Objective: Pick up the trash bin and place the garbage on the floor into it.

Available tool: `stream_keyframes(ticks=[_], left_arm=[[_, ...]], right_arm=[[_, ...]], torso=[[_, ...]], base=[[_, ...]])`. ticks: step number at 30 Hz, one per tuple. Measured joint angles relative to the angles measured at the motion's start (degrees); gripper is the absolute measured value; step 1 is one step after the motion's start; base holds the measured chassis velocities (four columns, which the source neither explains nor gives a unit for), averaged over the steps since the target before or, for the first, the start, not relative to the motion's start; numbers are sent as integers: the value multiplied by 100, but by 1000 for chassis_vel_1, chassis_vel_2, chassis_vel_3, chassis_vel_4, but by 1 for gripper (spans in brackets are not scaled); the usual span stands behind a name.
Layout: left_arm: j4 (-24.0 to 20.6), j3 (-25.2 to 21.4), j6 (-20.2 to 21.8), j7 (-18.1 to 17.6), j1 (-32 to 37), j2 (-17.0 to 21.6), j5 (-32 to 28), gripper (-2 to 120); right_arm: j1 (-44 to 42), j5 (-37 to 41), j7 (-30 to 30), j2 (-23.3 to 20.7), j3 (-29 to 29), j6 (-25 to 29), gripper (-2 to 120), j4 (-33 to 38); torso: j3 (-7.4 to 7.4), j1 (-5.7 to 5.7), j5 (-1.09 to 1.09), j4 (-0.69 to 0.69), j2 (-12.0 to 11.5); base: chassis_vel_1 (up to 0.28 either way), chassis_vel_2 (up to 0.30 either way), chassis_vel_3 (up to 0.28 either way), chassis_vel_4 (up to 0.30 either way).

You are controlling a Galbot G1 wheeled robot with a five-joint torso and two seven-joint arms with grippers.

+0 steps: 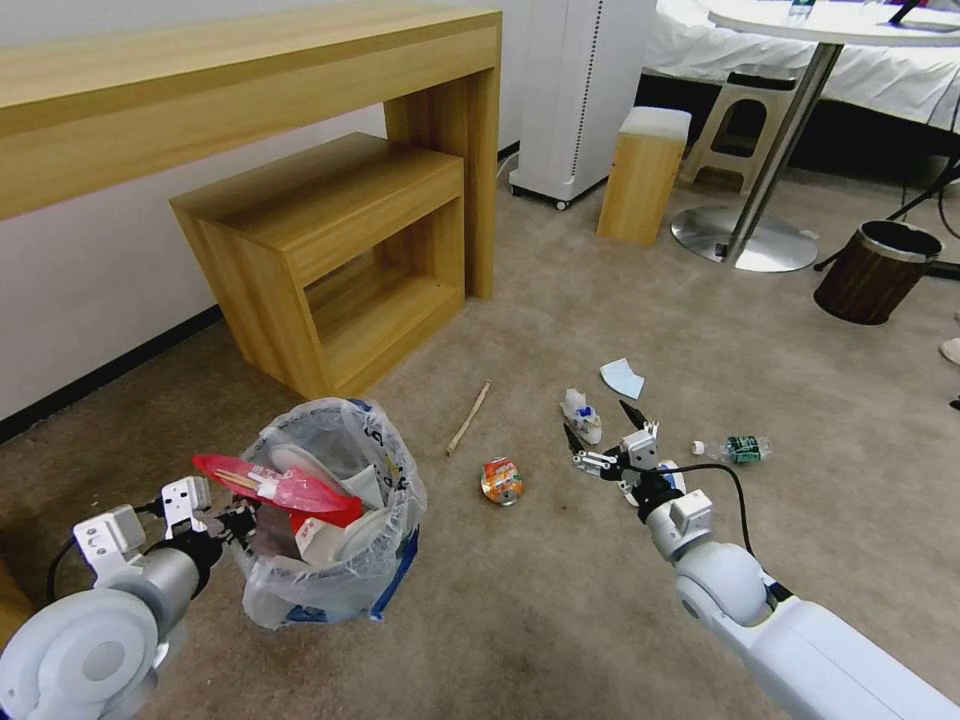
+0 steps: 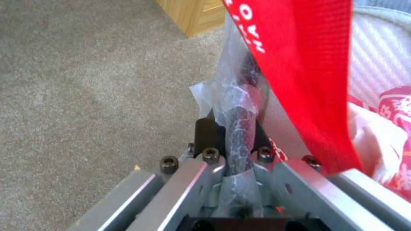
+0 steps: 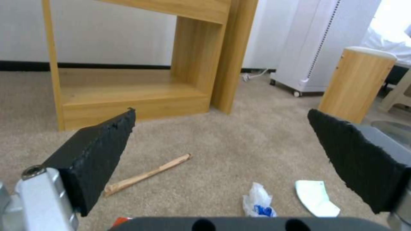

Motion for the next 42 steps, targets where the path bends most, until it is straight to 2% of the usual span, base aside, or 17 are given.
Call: stream_keyframes(ticks=[30, 42], left_arm=[[23, -52, -24, 0, 26, 89, -18, 0], [57, -236, 1, -65, 98, 101, -7, 0]], right_arm=[[55, -50, 81, 15, -38, -44, 97, -20], [43, -68, 76, 0, -41, -40, 96, -24]], torso=[[0, 0, 0, 0, 0], [-1, 0, 0, 0, 0]], base=[[-32, 42, 28, -38], [-53, 44, 49, -50]])
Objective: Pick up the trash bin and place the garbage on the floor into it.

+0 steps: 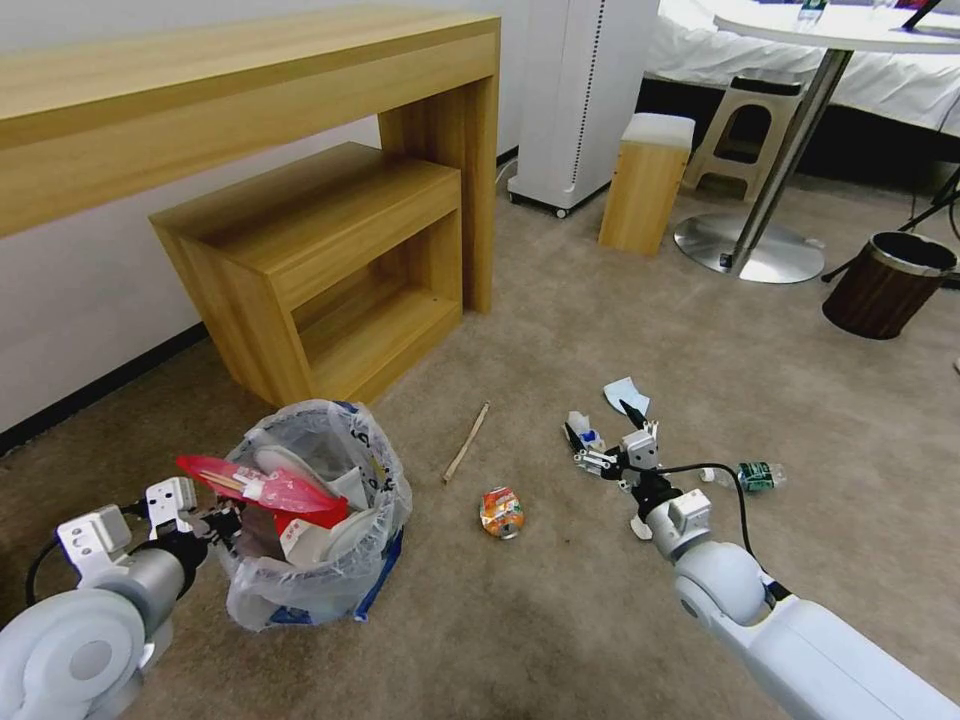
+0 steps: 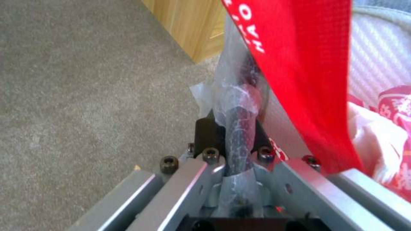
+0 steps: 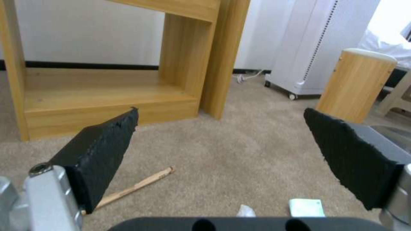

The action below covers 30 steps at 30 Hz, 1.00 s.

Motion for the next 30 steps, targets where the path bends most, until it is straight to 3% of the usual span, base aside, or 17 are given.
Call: stream_keyframes(ticks=[30], left_arm=[[84, -11, 2, 23, 18, -25, 33, 0]], right_arm=[[35, -14, 0, 34, -17, 37, 97, -150]], torso=[[0, 0, 0, 0, 0]], base=[[-37, 47, 41, -43]])
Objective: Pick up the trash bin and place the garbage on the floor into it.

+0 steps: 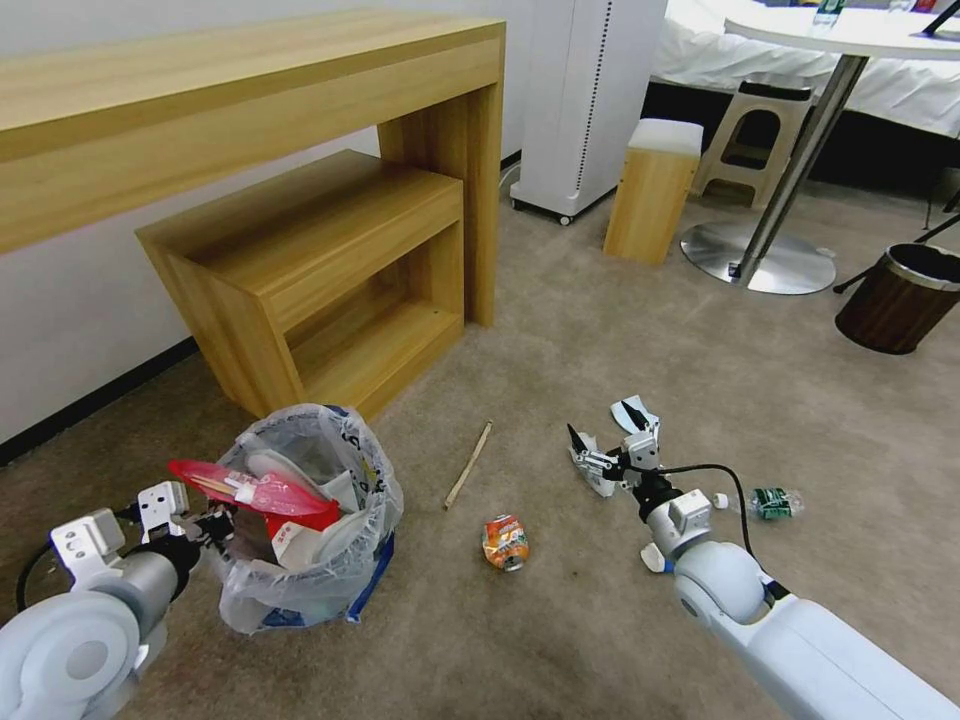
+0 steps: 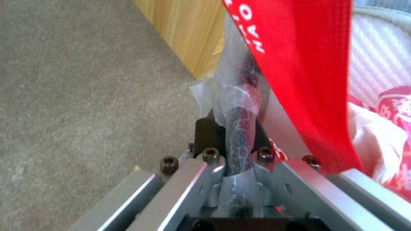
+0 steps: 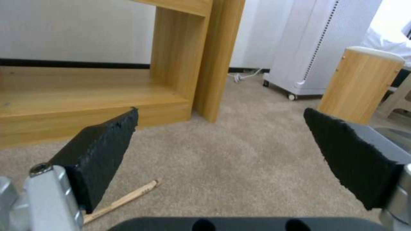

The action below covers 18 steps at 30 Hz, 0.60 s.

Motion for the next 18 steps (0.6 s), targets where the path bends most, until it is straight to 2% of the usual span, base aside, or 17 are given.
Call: stream_keyframes(ticks=[18], left_arm=[[-18, 19, -10, 4, -8, 5, 1, 0]], right_arm=[[-25, -55, -1, 8, 12, 9, 97, -16]], torso=[[0, 0, 0, 0, 0]], base=[[-63, 65, 69, -67]])
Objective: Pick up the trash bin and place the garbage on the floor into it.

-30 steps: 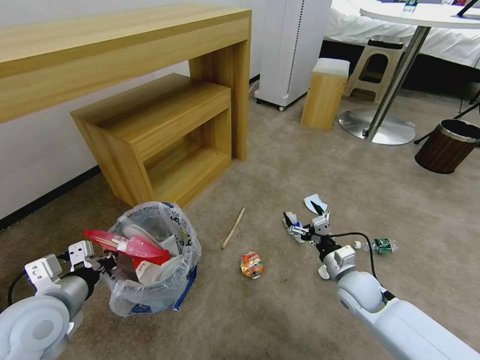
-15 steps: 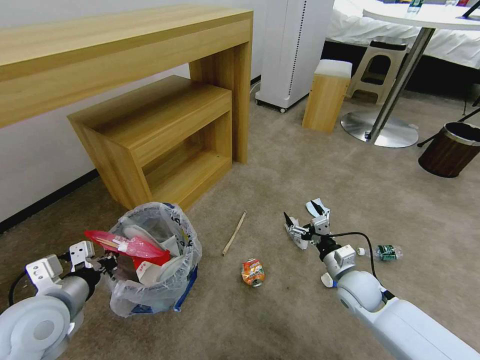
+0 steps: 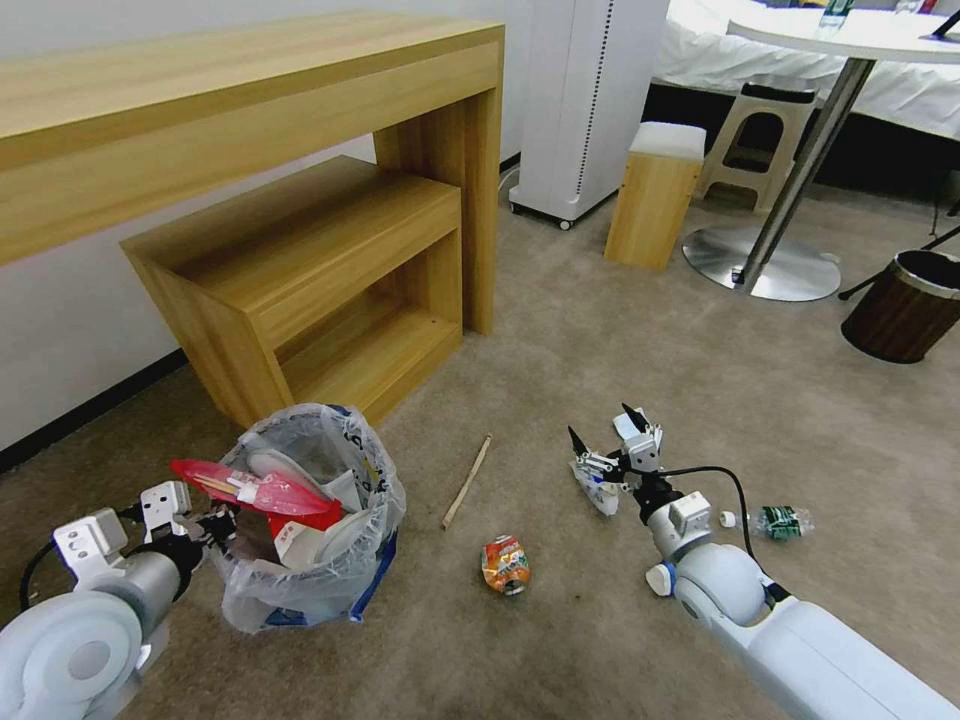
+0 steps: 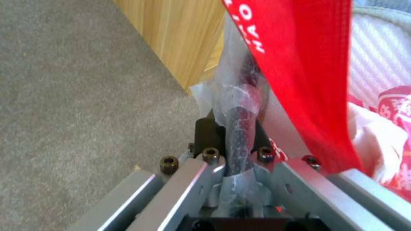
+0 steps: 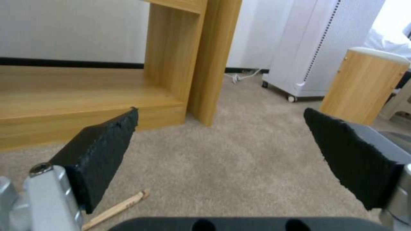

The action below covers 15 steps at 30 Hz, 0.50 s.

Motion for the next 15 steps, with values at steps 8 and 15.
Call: stream_keyframes(ticks=[8, 15], left_arm=[[-7, 14, -2, -1, 2, 6, 0, 0], [-16, 72, -4, -9, -2, -33, 14, 0]], right_arm=[[-3, -9, 0, -3, 0, 10, 97, 8], [-13, -2, 4, -10, -3, 10, 98, 47]], torso=[[0, 0, 0, 0, 0], [0, 0, 0, 0, 0]], base=[[-67, 62, 58, -64], [-65, 67, 58, -65]])
